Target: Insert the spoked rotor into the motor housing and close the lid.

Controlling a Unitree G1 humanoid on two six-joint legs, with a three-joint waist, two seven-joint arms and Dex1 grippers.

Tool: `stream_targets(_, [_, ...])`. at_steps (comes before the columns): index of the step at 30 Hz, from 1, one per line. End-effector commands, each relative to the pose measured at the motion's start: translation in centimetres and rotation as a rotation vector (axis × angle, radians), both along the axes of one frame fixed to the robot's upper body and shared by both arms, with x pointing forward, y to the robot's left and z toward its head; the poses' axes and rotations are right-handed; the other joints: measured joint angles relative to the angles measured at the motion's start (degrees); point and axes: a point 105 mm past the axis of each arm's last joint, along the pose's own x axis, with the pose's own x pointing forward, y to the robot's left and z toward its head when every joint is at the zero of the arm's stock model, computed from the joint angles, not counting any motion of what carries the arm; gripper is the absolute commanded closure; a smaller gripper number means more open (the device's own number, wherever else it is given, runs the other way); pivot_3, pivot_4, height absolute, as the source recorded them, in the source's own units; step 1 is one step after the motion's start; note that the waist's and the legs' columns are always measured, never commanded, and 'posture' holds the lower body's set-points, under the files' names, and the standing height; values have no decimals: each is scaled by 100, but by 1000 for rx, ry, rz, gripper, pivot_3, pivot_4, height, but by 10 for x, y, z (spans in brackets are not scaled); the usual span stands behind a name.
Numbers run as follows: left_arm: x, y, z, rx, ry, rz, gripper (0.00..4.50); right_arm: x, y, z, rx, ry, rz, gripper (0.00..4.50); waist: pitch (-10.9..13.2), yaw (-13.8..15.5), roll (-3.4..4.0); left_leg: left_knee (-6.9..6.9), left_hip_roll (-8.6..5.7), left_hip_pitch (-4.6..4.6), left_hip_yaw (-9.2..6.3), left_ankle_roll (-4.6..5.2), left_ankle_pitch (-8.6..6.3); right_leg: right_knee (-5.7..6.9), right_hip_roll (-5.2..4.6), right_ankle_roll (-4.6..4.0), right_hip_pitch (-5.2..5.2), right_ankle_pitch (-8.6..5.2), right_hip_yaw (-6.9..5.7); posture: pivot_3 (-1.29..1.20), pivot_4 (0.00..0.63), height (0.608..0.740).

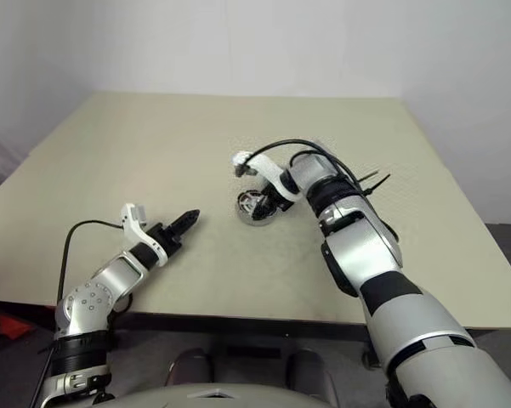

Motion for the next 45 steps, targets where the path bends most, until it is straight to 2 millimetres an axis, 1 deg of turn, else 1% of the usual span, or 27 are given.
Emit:
stream_targets(1, [-2, 1, 10, 2, -44, 15, 1860, -4, 16, 3, 18, 38, -170, 4498, 0, 1, 0, -2, 0, 2, 0, -2, 0, 0, 0, 0, 0, 0, 1, 0, 0, 740])
stream_targets(5, [-5, 2, 9, 3, -38, 21, 1860, -6, 30, 3, 10, 22, -284, 4498, 1, 10, 1, -10, -1, 8, 0, -15, 7, -1, 1, 3, 0, -1, 3, 0, 0, 740])
stream_targets(7, [-6, 2, 9, 3, -37, 23, 1860, -7, 34, 3, 10, 21, -312, 4498, 1, 9, 1, -15, -1, 12, 0, -20, 10, -1, 1, 4, 0, -1, 4, 0, 0, 740])
stream_targets(10, [-7, 4, 8, 6, -31, 30, 1860, -8, 46, 1, 24, 18, -369, 4498, 1, 2, 1, -26, -3, 18, 0, -28, 14, -1, 2, 7, 0, -3, 5, 0, 0, 740])
stream_targets(14, [-8, 3, 6, 6, -25, 32, 1860, -6, 62, 6, 85, 22, -427, 4498, 0, -11, 0, -80, -12, 33, 0, -67, 37, -6, 3, 10, -1, -4, 11, 0, 0, 740])
stream_targets(16, [-9, 2, 5, 4, -23, 32, 1860, -4, 69, 9, 108, 18, -456, 4498, 0, -25, 0, -106, -12, 37, 0, -104, 59, -7, 9, 13, -1, -6, 12, 0, 0, 740])
stream_targets(20, [-9, -1, 4, 0, -19, 28, 1860, 7, 84, 17, 172, -29, -555, 4498, 0, -61, 0, -130, -9, 49, 0, -126, 71, -7, 17, 16, -3, -8, 15, 0, 0, 740])
stream_targets(22, [-9, -2, 4, 1, -17, 26, 1860, 12, 90, 19, 195, -46, -587, 4498, 0, -62, 0, -131, -9, 54, 0, -130, 73, -6, 17, 33, -3, -18, 15, 0, 0, 740])
stream_targets(24, [-9, -1, 4, 4, -18, 29, 1860, 12, 93, 17, 204, -39, -584, 4498, 0, -65, 0, -129, -13, 68, 0, -130, 73, -6, 15, 43, -3, -23, 16, 0, 0, 740])
stream_targets(28, [-8, 8, 6, 14, -26, 51, 1860, 4, 97, 12, 206, -13, -493, 4498, 0, -120, 0, -129, -12, 65, -1, -126, 71, 0, 16, 49, -2, -25, 16, 0, 0, 740])
stream_targets(30, [-8, 12, 8, 16, -30, 59, 1860, 3, 95, 11, 189, -25, -472, 3785, 0, -163, 0, -129, -11, 53, -2, -126, 71, 1, 17, 49, -2, -25, 16, 0, 0, 740])
stream_targets(31, [-8, 14, 9, 18, -32, 63, 1860, 3, 96, 11, 183, -29, -463, 3524, 0, -163, 0, -130, -11, 53, -2, -129, 73, 1, 19, 47, -3, -24, 16, 0, 0, 740])
stream_targets(34, [-7, 18, 9, 22, -32, 68, 1860, 3, 97, 14, 182, -59, -447, 2537, 0, -130, 0, -130, -10, 51, -3, -132, 75, -5, 17, 19, -3, -8, 12, 0, 0, 740])
stream_targets(35, [-6, 18, 9, 22, -32, 68, 1860, 3, 97, 16, 183, -58, -442, 2537, 0, -121, 0, -128, -11, 51, -3, -131, 74, -9, 14, 18, -3, -8, 11, 0, 0, 740])
stream_targets(36, [-6, 18, 9, 23, -32, 68, 1860, 2, 98, 19, 186, -55, -436, 2537, 0, -117, 0, -127, -14, 51, -3, -130, 73, -14, 12, 18, -3, -8, 11, 0, 0, 740])
stream_targets(38, [-5, 18, 9, 23, -31, 66, 1860, -4, 103, 31, 224, -24, -398, 2537, 0, -106, -1, -124, -17, 46, -3, -127, 71, -19, 10, 18, -3, -7, 11, 0, 0, 740])
stream_targets(40, [-5, 16, 9, 24, -30, 59, 1860, -8, 109, 49, 287, -7, -360, 2537, 0, -107, -1, -122, -16, 42, -4, -123, 69, -22, 10, 18, -4, -7, 10, 0, 0, 740])
stream_targets(44, [-4, 15, 12, 31, -39, 46, 1860, -4, 113, 86, 468, -44, -314, 2537, 0, -82, -2, -124, -13, 43, -4, -123, 69, -21, 11, 19, -4, -8, 7, 0, 0, 740])
stream_targets(45, [-3, 15, 14, 33, -46, 42, 1860, 0, 112, 95, 513, -76, -305, 2537, 0, -59, -2, -123, -13, 43, -4, -123, 69, -21, 11, 19, -4, -8, 7, 0, 0, 740])
